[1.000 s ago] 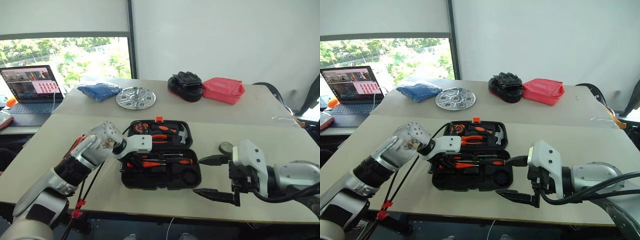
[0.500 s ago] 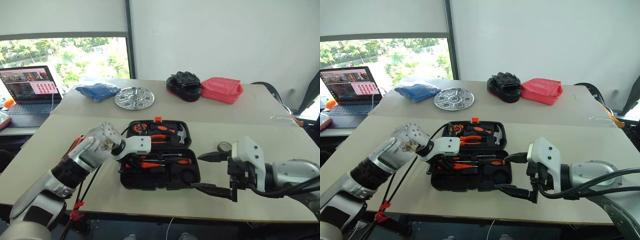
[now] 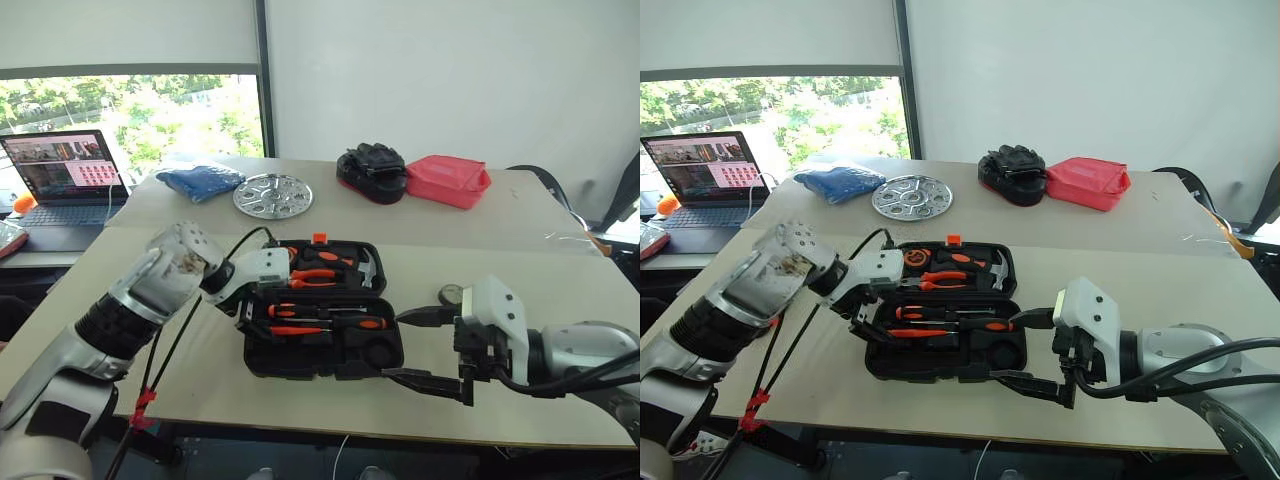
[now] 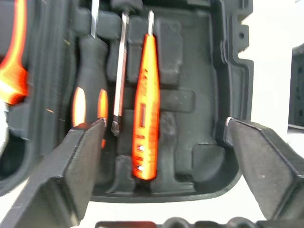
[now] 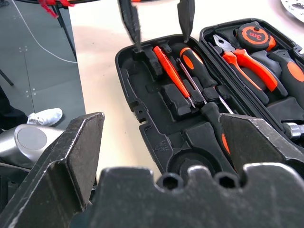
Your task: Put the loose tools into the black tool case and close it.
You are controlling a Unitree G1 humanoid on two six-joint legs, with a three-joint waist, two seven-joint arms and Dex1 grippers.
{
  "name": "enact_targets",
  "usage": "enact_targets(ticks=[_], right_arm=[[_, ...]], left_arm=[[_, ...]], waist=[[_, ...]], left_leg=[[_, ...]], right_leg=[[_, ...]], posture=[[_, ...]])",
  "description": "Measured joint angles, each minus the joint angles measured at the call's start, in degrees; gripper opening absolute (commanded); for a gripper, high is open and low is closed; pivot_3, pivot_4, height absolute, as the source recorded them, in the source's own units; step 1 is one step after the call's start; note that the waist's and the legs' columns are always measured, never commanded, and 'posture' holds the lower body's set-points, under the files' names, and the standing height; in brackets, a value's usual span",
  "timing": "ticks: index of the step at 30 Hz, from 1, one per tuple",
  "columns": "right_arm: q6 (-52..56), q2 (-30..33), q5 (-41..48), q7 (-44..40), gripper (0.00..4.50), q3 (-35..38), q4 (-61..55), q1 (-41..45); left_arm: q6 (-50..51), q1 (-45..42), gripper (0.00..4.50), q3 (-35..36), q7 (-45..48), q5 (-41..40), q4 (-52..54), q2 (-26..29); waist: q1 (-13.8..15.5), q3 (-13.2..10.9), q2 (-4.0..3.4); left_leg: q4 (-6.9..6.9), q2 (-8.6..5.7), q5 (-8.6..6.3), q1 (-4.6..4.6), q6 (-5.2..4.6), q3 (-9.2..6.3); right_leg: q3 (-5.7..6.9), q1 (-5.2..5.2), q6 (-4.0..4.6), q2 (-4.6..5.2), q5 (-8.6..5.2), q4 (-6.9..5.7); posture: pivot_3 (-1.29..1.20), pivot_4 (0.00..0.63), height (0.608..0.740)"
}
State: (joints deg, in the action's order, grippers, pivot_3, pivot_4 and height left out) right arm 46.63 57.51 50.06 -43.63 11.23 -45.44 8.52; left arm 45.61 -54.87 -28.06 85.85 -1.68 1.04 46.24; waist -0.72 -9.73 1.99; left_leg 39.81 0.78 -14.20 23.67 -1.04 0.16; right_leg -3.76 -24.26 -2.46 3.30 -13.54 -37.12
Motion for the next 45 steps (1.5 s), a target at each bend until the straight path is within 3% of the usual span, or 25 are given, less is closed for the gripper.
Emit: enact_targets(ticks=[8, 45], right_arm=[[0.0, -0.01, -0.41, -0.17, 4.5, -0.51, 0.07, 0.03], [0.0, -0.31, -1.39, -0.73, 4.5, -0.93, 0.04, -0.48]], left_arm=[[-7.96, -0.59, 0.07, -0.41, -5.85, 2.21, -7.31, -6.06], [-12.09, 5.92, 0.07, -4.72, -4.83, 5.94, 0.62, -3.94]], waist=[[0.0, 0.0, 0.0], [-0.03, 0.0, -0.01]], left_leg=[[0.01, 0.0, 0.0, 0.03, 0.0, 0.0], [0.02, 0.0, 0.01, -0.1, 0.01, 0.01]], right_leg=[[0.0, -0.01, 0.0, 0.0, 0.01, 0.0], [-0.01, 0.08, 0.01, 0.0, 0.02, -0.03]], posture=[[0.0, 0.15, 0.74], [0.0, 0.15, 0.74]])
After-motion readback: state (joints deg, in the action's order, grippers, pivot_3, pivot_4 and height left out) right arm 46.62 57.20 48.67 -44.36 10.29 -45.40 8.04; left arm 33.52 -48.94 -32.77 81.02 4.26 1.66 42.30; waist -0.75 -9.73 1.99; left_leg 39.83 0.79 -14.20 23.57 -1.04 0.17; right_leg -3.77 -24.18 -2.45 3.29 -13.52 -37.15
